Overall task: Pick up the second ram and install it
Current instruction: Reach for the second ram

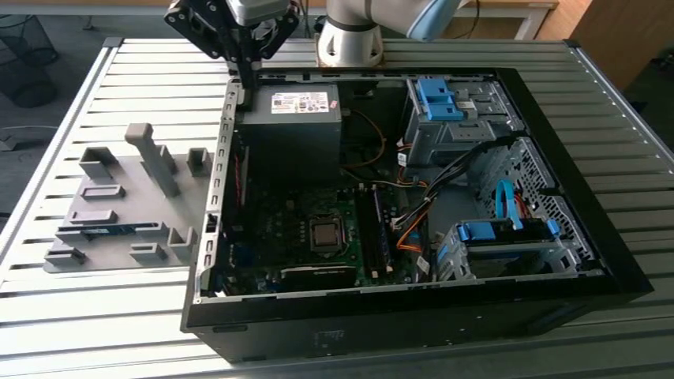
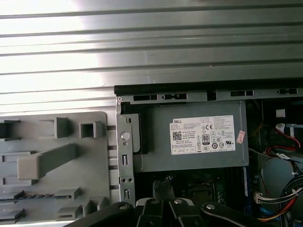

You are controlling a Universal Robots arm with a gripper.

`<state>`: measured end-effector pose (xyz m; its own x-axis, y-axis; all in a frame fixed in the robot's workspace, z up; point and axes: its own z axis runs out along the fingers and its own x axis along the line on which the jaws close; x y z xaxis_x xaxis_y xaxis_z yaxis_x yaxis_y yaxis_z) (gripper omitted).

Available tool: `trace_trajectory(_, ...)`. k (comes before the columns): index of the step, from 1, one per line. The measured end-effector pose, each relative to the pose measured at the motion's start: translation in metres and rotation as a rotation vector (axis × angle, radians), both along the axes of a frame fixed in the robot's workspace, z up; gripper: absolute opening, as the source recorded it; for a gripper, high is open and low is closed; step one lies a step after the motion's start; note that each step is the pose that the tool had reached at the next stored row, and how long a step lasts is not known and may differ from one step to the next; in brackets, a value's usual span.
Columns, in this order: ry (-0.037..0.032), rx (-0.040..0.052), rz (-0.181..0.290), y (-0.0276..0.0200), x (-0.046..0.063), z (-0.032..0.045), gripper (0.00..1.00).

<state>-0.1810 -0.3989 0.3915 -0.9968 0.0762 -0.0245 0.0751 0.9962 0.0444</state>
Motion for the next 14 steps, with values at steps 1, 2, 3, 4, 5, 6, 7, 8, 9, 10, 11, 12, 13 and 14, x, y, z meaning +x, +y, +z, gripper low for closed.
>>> trace_trajectory(1, 0.0001, 0.0, 0.0, 0.0, -0.001, 0.0, 0.11)
trace_trajectory(2, 0.0001, 0.0, 0.0, 0.0, -0.002, 0.0, 0.11)
trace_trajectory(3, 0.0, 0.0001, 0.0, 0.0, -0.003, -0.0001, 0.11)
trace_trajectory(4, 0.0, 0.0, 0.0, 0.0, -0.004, -0.0001, 0.11)
trace_trajectory(5, 0.0, 0.0, 0.0, 0.0, -0.004, -0.0001, 0.11)
trace_trajectory(6, 0.0, 0.0, 0.0, 0.0, -0.005, -0.0001, 0.11)
trace_trajectory(7, 0.0, 0.0, 0.0, 0.0, -0.006, -0.0001, 0.11)
trace_trajectory(8, 0.0001, 0.0, 0.0, 0.0, -0.007, -0.0001, 0.11)
trace_trajectory(9, 0.0, 0.0, 0.0, 0.0, -0.008, -0.0002, 0.11)
trace_trajectory(10, 0.0, 0.0, 0.0, 0.0, -0.008, -0.0002, 0.11)
trace_trajectory(11, 0.0, 0.0, 0.0, 0.0, -0.009, -0.0002, 0.11)
trace_trajectory(12, 0.0, 0.0, 0.0, 0.0, -0.01, -0.0002, 0.11)
trace_trajectory(13, 0.0, 0.0, 0.0, 0.0, -0.011, -0.0002, 0.11)
trace_trajectory(14, 0.0, 0.0, 0.0, 0.0, -0.012, -0.0002, 0.11)
